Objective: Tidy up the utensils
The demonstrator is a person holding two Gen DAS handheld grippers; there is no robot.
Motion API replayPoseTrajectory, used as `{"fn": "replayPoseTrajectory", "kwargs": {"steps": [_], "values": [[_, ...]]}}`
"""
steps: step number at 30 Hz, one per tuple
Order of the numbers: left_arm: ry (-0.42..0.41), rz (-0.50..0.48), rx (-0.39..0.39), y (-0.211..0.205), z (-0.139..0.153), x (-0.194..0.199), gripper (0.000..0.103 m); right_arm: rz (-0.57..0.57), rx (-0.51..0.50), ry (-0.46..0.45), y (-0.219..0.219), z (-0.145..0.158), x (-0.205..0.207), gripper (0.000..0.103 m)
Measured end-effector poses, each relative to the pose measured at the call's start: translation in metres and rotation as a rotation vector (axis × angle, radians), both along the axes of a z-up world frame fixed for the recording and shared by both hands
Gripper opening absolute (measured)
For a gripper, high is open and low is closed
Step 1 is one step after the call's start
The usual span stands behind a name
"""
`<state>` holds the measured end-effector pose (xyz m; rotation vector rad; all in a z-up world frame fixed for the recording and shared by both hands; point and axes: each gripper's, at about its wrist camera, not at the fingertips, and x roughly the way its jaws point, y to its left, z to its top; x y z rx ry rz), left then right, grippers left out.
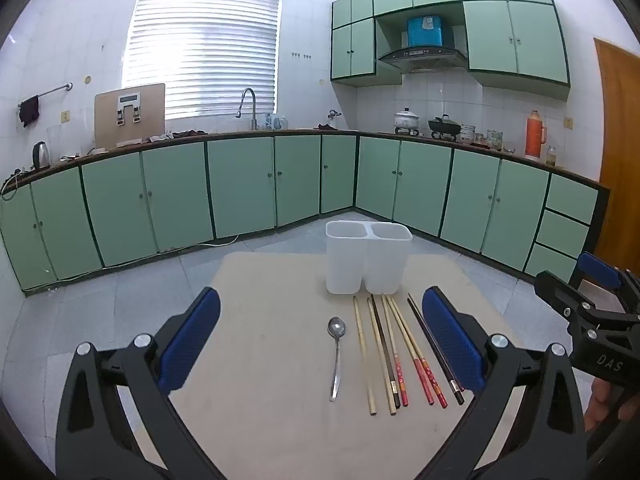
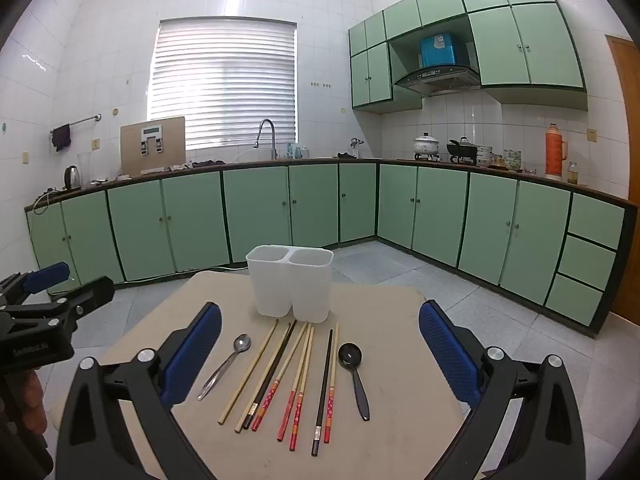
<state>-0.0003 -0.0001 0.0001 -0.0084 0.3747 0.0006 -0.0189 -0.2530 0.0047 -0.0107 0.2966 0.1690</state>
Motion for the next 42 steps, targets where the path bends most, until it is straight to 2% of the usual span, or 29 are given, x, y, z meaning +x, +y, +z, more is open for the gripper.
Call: {"fn": "replayPoseTrajectory", "kwargs": {"steps": [42], "values": [[-0.006, 0.004, 0.016, -0.001, 0.006, -0.003, 0.098, -0.002, 0.011, 0.0, -0.001, 0.0, 0.0, 0.097]]}}
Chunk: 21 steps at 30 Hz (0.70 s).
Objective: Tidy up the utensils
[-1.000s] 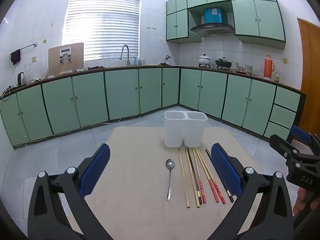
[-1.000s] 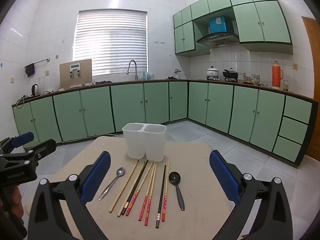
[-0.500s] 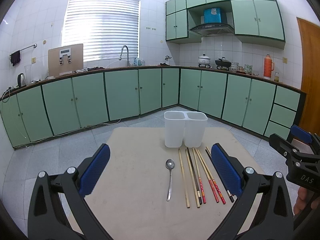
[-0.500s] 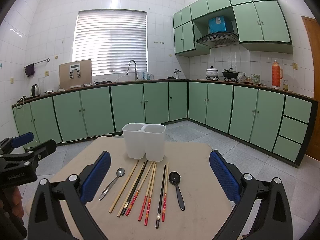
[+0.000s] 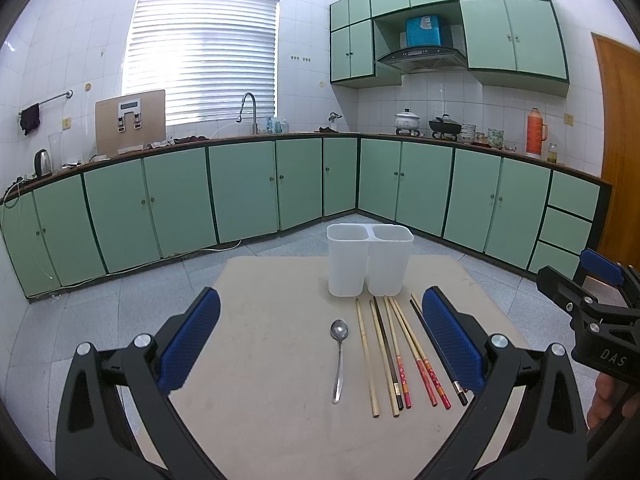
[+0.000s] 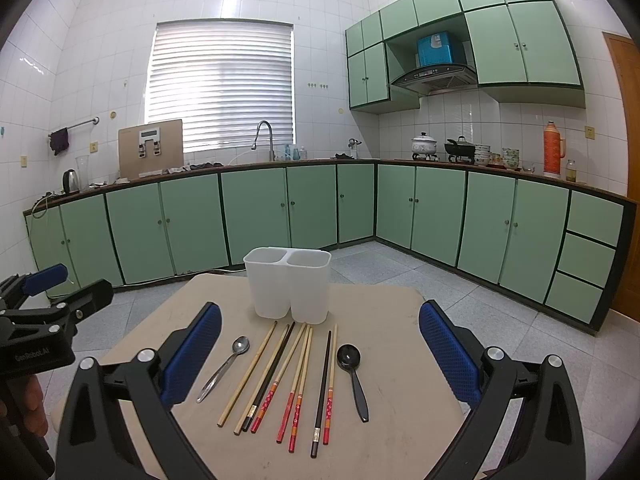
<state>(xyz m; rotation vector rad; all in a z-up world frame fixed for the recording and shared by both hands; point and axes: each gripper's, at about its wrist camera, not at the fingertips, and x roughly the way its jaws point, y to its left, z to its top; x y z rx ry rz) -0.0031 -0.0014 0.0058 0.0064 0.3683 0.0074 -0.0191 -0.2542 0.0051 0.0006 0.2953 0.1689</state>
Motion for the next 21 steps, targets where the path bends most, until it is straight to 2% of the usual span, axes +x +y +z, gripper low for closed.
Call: {"fn": "replayPoseTrajectory", "kwargs": {"steps": [21], "values": [[-0.001, 0.001, 0.002, -0.0011, 0.0003, -0.0004, 0.098, 0.0, 0.0, 0.0, -0.0023, 0.001, 0.0002, 0.097]]}}
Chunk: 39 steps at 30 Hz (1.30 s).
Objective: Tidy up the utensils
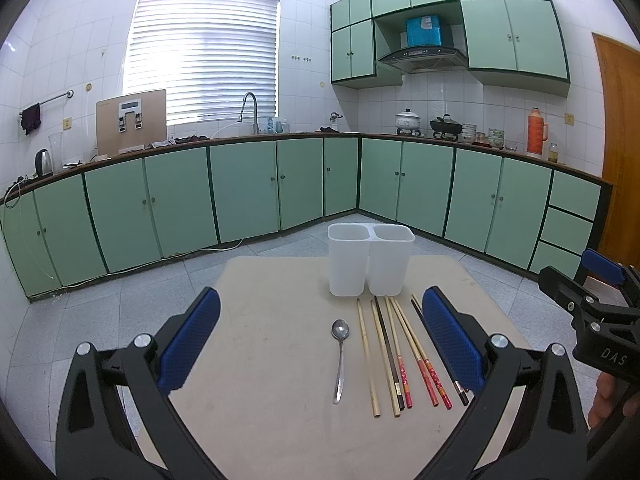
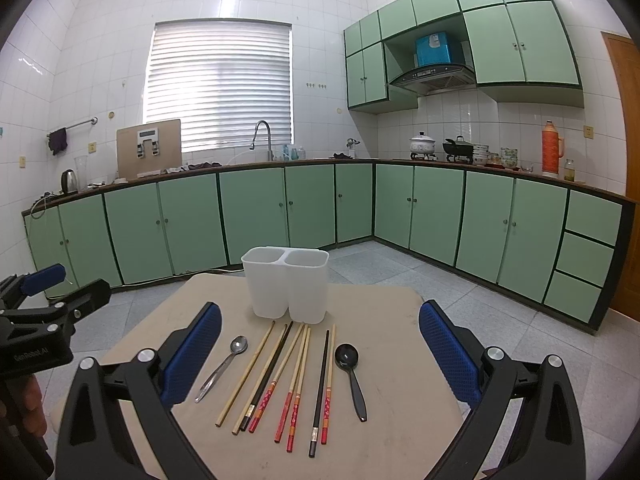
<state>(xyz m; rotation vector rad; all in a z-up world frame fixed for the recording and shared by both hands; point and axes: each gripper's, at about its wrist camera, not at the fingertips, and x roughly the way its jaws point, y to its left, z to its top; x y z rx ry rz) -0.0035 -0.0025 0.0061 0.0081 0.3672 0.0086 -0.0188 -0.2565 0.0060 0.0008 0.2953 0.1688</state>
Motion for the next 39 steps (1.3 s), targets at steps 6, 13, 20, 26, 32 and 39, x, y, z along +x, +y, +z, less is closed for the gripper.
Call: {"fn": "replayPoseTrajectory", "kwargs": {"steps": [6, 13, 20, 26, 32, 39], "values": [[0.001, 0.0, 0.0, 0.0, 0.0, 0.0, 0.098, 0.0, 0.0, 0.0, 0.0, 0.0, 0.0, 0.097], [0.001, -0.001, 0.0, 0.0, -0.001, 0.0, 0.098, 0.0, 0.001, 0.001, 0.0, 0.0, 0.0, 0.097], [0.0, 0.0, 0.001, 0.0, -0.001, 0.0, 0.098, 0.0, 0.001, 0.002, -0.002, 0.0, 0.0, 0.097], [0.002, 0.0, -0.001, 0.0, 0.0, 0.0, 0.098, 0.0, 0.001, 0.002, -0.002, 0.0, 0.0, 0.097], [0.008, 0.003, 0.0, 0.003, 0.0, 0.002, 0.098, 0.0, -0.005, 0.008, -0.004, -0.002, 0.001, 0.097], [0.049, 0.032, 0.005, 0.013, -0.011, 0.019, 0.098, -0.028, -0.036, 0.063, -0.027, -0.033, 0.027, 0.097]]}}
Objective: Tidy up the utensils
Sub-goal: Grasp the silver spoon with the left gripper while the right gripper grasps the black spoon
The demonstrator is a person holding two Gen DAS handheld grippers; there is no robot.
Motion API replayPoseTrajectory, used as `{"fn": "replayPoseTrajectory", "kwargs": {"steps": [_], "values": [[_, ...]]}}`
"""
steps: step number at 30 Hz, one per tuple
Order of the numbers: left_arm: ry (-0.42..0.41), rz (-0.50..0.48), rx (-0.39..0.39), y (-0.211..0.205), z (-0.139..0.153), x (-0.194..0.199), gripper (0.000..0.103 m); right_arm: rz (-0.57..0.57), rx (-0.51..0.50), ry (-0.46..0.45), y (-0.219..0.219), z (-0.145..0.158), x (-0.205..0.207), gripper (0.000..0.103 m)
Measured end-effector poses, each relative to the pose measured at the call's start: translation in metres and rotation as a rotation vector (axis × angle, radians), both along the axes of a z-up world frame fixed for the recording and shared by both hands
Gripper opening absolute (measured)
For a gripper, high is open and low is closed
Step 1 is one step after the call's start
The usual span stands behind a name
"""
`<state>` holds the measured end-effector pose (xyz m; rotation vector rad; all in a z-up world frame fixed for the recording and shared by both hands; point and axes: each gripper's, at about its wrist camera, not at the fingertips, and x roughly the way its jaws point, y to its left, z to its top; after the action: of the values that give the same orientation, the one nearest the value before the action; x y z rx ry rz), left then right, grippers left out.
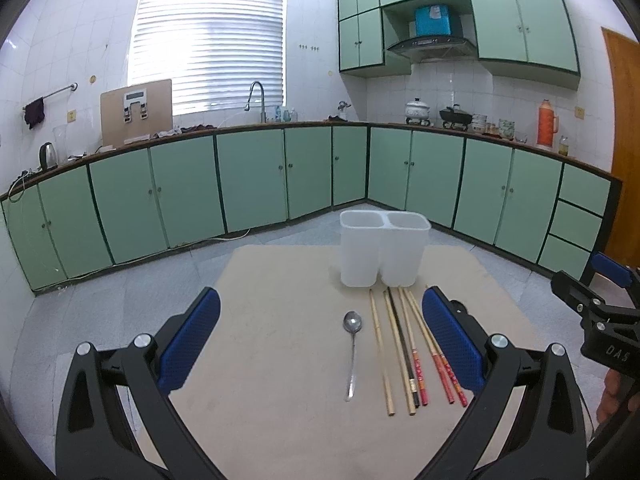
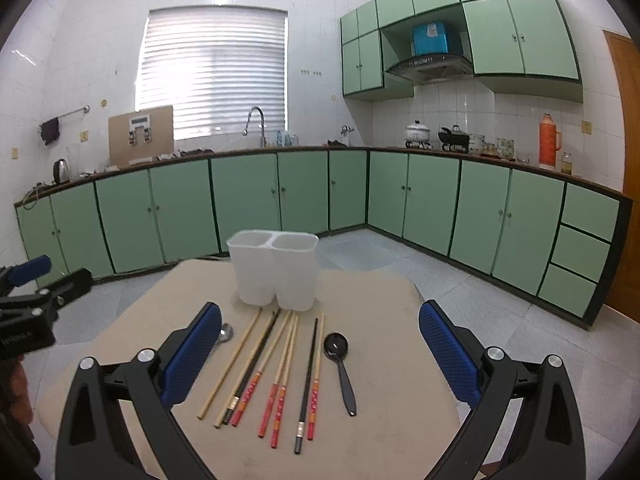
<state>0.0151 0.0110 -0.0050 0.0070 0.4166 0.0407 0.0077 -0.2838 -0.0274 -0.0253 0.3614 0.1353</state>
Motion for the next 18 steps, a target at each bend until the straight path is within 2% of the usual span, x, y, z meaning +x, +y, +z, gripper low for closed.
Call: {"fn": "replayPoseTrajectory", "kwargs": {"steps": [11, 18], "values": [[0.098, 0.01, 0.018, 0.008, -0.035, 0.057, 0.098, -0.006, -0.06, 0.126, -0.004, -0.02, 0.062, 0.097], [0.209, -0.009, 0.043, 0.004, -0.066, 0.108, 0.098, 0.057, -0.077, 0.288, -0.001, -0.047, 0.12, 0.086]]}}
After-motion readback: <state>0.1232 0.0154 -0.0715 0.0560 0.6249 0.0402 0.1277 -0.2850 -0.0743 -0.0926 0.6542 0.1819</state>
